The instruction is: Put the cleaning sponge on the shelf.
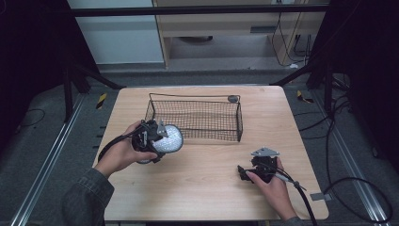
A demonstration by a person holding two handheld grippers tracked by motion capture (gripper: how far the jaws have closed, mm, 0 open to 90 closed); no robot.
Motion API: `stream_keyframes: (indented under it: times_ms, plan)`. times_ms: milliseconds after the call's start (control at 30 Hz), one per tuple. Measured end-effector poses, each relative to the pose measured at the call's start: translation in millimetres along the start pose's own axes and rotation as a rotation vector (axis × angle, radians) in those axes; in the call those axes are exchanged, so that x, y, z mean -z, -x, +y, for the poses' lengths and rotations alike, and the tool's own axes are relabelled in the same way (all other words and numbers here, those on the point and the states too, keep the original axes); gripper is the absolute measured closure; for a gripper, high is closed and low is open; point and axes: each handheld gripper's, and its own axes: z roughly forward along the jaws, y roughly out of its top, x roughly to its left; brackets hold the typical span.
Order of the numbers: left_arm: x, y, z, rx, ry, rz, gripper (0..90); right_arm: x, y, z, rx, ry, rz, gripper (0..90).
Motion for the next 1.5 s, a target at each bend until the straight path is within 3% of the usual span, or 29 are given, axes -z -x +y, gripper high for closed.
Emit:
stream_keyframes:
  times_ms: [700, 1200, 1300, 1500]
  plan:
    - [14.5, -16.5, 13.6, -0.039, -0.004, 0.062, 11.9, 0.0, -0.3, 0.3, -0.003, -0.001, 0.002, 0.4]
    - [11.2, -29.6, 27.5, -0.096, -0.024, 0.116, 11.9, -0.2, -0.3, 0.3, 0.0, 0.0, 0.002, 0.4]
    - [11.1, -32.5, 29.1, -0.115, -0.01, 0.126, 11.8, -0.2, -0.3, 0.2, 0.0, -0.001, 0.002, 0.4]
    - [14.4, -40.1, 30.2, -0.114, -0.008, 0.148, 11.8, -0.3, -0.3, 0.2, 0.002, -0.001, 0.0, 0.4]
